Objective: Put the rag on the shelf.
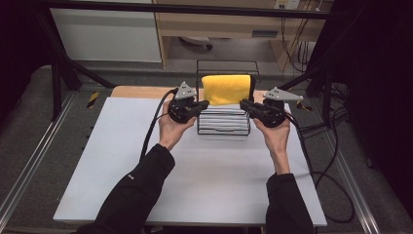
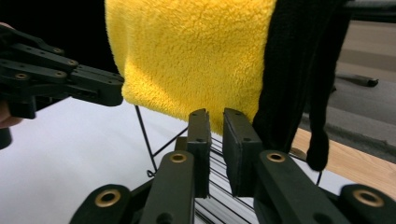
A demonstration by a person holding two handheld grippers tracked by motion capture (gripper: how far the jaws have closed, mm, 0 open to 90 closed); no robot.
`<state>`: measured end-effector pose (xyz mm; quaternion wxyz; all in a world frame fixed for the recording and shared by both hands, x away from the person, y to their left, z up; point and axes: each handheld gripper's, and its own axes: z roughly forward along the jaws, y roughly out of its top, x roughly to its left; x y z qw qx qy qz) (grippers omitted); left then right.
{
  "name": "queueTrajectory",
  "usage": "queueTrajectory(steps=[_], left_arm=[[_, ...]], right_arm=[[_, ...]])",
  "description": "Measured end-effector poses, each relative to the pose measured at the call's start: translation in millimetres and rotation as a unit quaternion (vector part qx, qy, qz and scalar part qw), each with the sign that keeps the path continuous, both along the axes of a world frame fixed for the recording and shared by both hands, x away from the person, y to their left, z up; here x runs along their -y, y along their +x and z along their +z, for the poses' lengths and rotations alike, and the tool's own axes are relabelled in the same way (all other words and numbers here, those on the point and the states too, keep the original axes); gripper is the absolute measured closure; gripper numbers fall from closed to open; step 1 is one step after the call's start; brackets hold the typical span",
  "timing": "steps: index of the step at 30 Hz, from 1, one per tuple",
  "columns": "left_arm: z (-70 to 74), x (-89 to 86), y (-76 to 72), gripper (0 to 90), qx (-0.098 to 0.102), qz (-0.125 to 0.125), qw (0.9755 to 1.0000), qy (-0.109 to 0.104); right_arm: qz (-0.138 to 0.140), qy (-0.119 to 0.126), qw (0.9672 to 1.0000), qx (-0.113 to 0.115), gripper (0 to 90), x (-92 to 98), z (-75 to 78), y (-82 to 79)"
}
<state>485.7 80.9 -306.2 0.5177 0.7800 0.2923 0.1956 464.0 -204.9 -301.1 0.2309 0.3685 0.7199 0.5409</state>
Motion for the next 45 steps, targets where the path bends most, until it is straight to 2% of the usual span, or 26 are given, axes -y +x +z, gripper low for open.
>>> queueTrajectory(steps=[6,11,15,17,23,28,33,39,45], left_arm=[[6.7,-9.4,-9.7,86.4,-0.005,-0.013,0.9999,0.000],[10.5,-18.5,-18.9,74.6,-0.010,-0.019,0.9997,0.012],[5.4,-30.2,-25.2,62.4,-0.018,-0.015,0.9995,0.020],[-0.8,-37.2,-28.4,56.6,-0.022,-0.012,0.9995,0.021],[-22.2,-59.8,-38.0,40.5,-0.041,-0.003,0.9987,0.030],[-38.1,-80.6,-48.7,29.4,-0.045,0.005,0.9984,0.034],[-54.9,-103.5,-60.1,19.0,-0.050,0.019,0.9978,0.038],[-75.6,-130.6,-74.5,10.5,-0.064,0.034,0.9964,0.044],[-94.7,-153.0,-87.4,6.7,-0.074,0.055,0.9947,0.044]], right_arm=[[0.011,0.014,0.9998,0.004,69.9,7.0,8.0,-14.1],[0.014,0.015,0.9998,0.003,55.2,10.0,11.2,-24.4],[0.012,0.013,0.9999,-0.003,43.1,12.8,8.2,-32.2],[0.009,0.014,0.9998,-0.004,36.4,13.7,3.9,-35.2],[0.011,0.010,0.9997,-0.021,24.9,15.0,-9.7,-40.2],[0.018,0.008,0.9993,-0.032,15.3,14.5,-19.4,-43.8],[0.019,0.002,0.9986,-0.048,10.8,15.3,-32.5,-49.6],[0.017,-0.001,0.9977,-0.065,7.6,18.6,-55.7,-58.8],[0.029,-0.019,0.9954,-0.089,4.6,19.5,-81.2,-65.0]])
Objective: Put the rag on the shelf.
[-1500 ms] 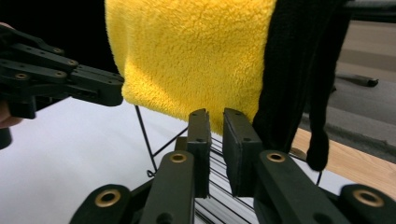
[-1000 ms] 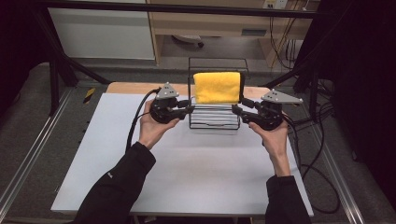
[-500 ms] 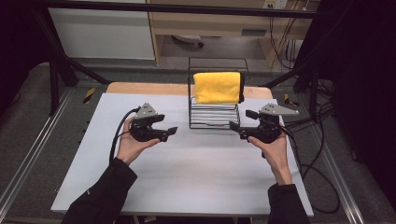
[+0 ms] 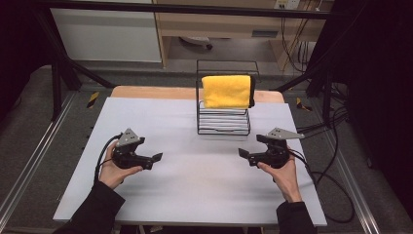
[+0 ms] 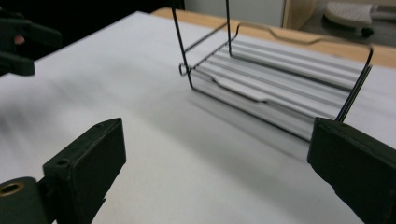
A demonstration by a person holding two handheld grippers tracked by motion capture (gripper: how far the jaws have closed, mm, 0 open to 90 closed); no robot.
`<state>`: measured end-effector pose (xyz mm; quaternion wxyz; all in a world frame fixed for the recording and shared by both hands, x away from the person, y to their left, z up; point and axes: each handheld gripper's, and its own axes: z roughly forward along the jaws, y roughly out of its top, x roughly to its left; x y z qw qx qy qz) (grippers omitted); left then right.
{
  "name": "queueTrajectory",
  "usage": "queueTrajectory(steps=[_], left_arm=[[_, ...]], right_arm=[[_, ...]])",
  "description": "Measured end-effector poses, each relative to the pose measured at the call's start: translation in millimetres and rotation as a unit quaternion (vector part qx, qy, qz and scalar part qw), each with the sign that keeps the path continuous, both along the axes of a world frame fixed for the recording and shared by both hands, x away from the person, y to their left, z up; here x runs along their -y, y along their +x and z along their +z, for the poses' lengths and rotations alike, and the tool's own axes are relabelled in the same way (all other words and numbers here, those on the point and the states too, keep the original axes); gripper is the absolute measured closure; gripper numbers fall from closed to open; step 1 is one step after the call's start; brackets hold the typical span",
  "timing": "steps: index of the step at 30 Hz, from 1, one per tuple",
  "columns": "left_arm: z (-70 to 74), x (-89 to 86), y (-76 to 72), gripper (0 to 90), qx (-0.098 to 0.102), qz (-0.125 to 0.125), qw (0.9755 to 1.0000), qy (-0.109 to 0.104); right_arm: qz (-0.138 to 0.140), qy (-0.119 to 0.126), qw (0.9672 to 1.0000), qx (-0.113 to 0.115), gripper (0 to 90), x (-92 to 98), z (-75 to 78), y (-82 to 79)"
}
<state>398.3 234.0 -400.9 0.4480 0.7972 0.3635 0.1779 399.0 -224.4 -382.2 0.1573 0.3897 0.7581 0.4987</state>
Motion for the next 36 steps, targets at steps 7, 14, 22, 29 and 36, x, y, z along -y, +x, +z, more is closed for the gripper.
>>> queueTrajectory(steps=[7,14,22,29,36], left_arm=[[-15.6,-22.0,-11.9,7.0,-0.008,0.011,0.9999,0.005],[-26.3,-39.9,-21.7,8.3,-0.010,0.014,0.9998,0.007],[-37.1,-52.4,-28.5,8.8,-0.016,0.018,0.9997,0.008],[-42.5,-58.3,-34.0,7.8,-0.019,0.020,0.9995,0.011],[-44.1,-59.1,-34.9,7.8,-0.019,0.022,0.9995,0.011]], right_arm=[[0.004,-0.013,0.9997,-0.018,2.1,6.0,-23.3,-10.2],[0.002,-0.016,0.9994,-0.031,0.8,17.8,-38.2,-19.2],[-0.001,-0.023,0.9991,-0.035,0.7,31.3,-54.7,-29.9],[-0.004,-0.020,0.9990,-0.041,0.7,39.7,-61.5,-35.5],[0.001,-0.022,0.9988,-0.045,0.7,38.3,-63.6,-35.8]])
